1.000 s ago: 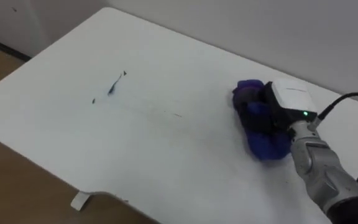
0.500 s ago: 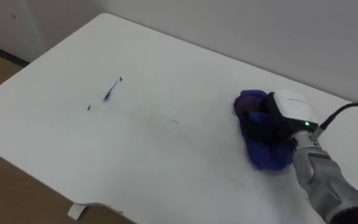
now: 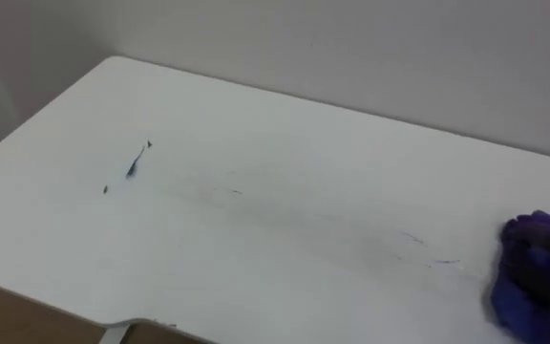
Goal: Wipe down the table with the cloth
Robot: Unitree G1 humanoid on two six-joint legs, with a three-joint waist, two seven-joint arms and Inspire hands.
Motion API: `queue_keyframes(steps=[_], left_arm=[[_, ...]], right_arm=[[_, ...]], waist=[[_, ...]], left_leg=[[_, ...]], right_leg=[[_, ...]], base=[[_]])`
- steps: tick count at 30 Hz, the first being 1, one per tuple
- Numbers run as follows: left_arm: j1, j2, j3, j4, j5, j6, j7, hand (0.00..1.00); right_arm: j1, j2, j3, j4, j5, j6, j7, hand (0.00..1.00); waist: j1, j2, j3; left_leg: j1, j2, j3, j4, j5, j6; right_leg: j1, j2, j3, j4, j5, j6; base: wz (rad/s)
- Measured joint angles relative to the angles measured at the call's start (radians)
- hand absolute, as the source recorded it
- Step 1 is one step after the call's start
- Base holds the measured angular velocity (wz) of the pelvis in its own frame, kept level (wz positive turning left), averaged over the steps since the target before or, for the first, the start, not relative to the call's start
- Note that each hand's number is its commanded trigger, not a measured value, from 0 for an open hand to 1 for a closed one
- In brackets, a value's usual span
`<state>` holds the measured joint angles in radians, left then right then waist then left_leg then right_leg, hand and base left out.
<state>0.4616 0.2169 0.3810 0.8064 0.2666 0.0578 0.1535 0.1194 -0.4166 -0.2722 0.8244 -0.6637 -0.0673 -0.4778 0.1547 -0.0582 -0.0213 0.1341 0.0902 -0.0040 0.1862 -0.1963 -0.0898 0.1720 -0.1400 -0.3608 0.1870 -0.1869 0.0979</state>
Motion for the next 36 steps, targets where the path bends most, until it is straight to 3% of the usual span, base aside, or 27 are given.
queue_keyframes(steps=[6,12,15,19,23,26,27,29,30,31,36], left_arm=[[0.016,0.0,0.033,0.001,-0.001,-0.005,0.0,0.0],[0.013,0.001,0.029,0.009,-0.002,-0.007,-0.007,0.0],[0.015,0.001,0.015,0.018,-0.001,-0.007,-0.009,0.0],[0.015,0.002,0.001,0.021,-0.001,-0.007,-0.015,0.0],[0.015,0.0,-0.019,0.02,-0.002,-0.008,-0.018,0.0],[0.013,0.0,-0.046,0.02,-0.022,-0.008,-0.018,0.0],[0.01,0.0,-0.061,0.02,-0.021,-0.008,-0.018,0.0],[0.007,-0.001,-0.071,0.022,-0.019,-0.014,-0.017,0.0],[0.002,-0.001,-0.072,0.034,-0.02,-0.021,-0.012,0.0],[-0.002,-0.001,-0.072,0.04,-0.02,-0.023,-0.009,0.0],[-0.015,-0.001,-0.082,0.044,-0.019,-0.027,-0.003,0.0]], right_arm=[[0.039,-0.043,-0.035,0.029,0.03,0.003,0.0,1.0],[0.037,-0.045,-0.024,0.019,0.03,0.008,-0.002,1.0],[0.039,-0.045,0.004,-0.015,0.022,0.039,0.001,1.0],[0.039,-0.045,0.012,-0.024,0.0,0.048,-0.001,1.0],[0.041,-0.045,0.024,-0.064,-0.013,0.064,0.002,1.0],[0.053,-0.045,0.056,-0.11,-0.027,0.081,0.003,1.0],[0.059,-0.045,0.062,-0.135,-0.044,0.085,0.01,0.94],[0.06,-0.044,0.084,-0.166,-0.058,0.085,0.017,0.19],[0.064,-0.043,0.107,-0.192,-0.059,0.083,0.02,0.06],[0.069,-0.043,0.117,-0.209,-0.06,0.083,0.022,0.0],[0.081,-0.033,0.173,-0.294,-0.064,0.063,0.028,0.0]], waist=[[-0.016,-0.01,0.0059],[-0.009,-0.015,0.0079],[-0.008,-0.014,0.0083],[-0.011,-0.014,0.0096],[-0.012,-0.01,0.0194],[-0.015,-0.009,0.0211],[-0.015,-0.009,0.0214],[-0.014,-0.009,0.022],[-0.013,-0.008,0.0224],[-0.013,-0.008,0.0224],[-0.012,-0.002,0.0211]], left_leg=[[-0.007,0.0,0.001,0.001,0.0,0.001],[0.006,0.001,0.02,-0.002,-0.002,0.003],[0.018,0.001,0.034,-0.015,-0.004,0.006],[0.018,0.001,0.035,-0.017,-0.006,0.007],[0.018,0.001,0.035,-0.024,-0.008,0.007],[0.017,0.001,0.036,-0.026,-0.008,0.007],[0.017,0.001,0.037,-0.027,-0.008,0.007],[0.022,0.001,0.044,-0.03,-0.007,0.007],[0.029,0.001,0.048,-0.035,-0.007,0.007],[0.03,0.001,0.05,-0.036,-0.007,0.007],[0.035,0.001,0.06,-0.041,-0.008,0.008]], right_leg=[[-0.002,0.001,0.005,0.002,0.005,-0.005],[-0.014,0.002,0.033,0.018,0.007,-0.005],[-0.01,0.002,0.045,0.017,0.007,-0.004],[-0.013,0.003,0.046,0.016,0.007,-0.003],[-0.015,0.003,0.051,0.016,0.007,-0.002],[-0.015,0.003,0.051,0.014,0.005,0.0],[-0.016,0.003,0.052,0.014,0.005,0.0],[-0.018,0.004,0.057,0.013,0.005,0.0],[-0.017,0.004,0.06,0.012,0.005,0.0],[-0.017,0.004,0.061,0.011,0.005,0.0],[-0.016,0.006,0.072,0.0,0.007,0.002]], base=[[0.0],[-0.1],[-0.14],[-0.01],[0.0],[0.0],[0.0],[-0.08],[-0.1],[-0.1],[-0.06]])
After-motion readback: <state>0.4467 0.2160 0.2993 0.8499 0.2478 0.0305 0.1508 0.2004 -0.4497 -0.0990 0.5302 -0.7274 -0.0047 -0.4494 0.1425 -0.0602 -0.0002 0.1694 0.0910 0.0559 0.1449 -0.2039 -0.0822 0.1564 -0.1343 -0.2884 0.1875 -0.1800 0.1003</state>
